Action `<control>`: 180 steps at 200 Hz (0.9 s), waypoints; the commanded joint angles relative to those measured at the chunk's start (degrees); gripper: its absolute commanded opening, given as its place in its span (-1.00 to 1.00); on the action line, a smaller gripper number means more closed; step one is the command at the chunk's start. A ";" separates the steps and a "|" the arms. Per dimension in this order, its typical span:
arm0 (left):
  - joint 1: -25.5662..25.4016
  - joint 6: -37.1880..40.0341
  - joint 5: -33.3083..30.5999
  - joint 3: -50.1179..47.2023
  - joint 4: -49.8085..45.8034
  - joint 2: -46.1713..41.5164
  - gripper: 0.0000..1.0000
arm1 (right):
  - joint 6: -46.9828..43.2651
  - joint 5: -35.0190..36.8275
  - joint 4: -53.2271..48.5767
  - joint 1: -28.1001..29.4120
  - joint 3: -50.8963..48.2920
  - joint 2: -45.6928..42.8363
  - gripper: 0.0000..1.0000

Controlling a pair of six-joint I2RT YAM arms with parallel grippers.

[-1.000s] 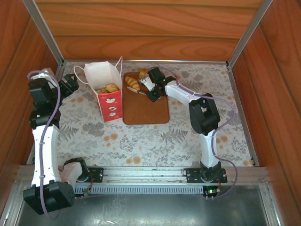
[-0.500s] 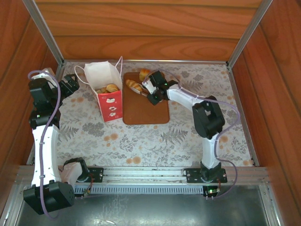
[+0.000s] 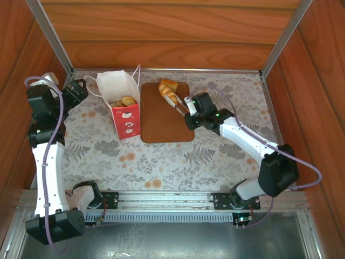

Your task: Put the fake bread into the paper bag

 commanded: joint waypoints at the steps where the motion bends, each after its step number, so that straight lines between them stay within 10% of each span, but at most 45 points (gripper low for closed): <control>1: -0.11 -0.95 3.24 2.37 -5.42 2.45 0.98 | 4.02 0.43 1.42 0.60 -1.12 -3.35 -1.00; 180: -8.88 5.47 -0.66 10.57 -16.22 14.24 0.97 | 12.02 3.60 -0.21 0.62 1.88 -8.57 -1.00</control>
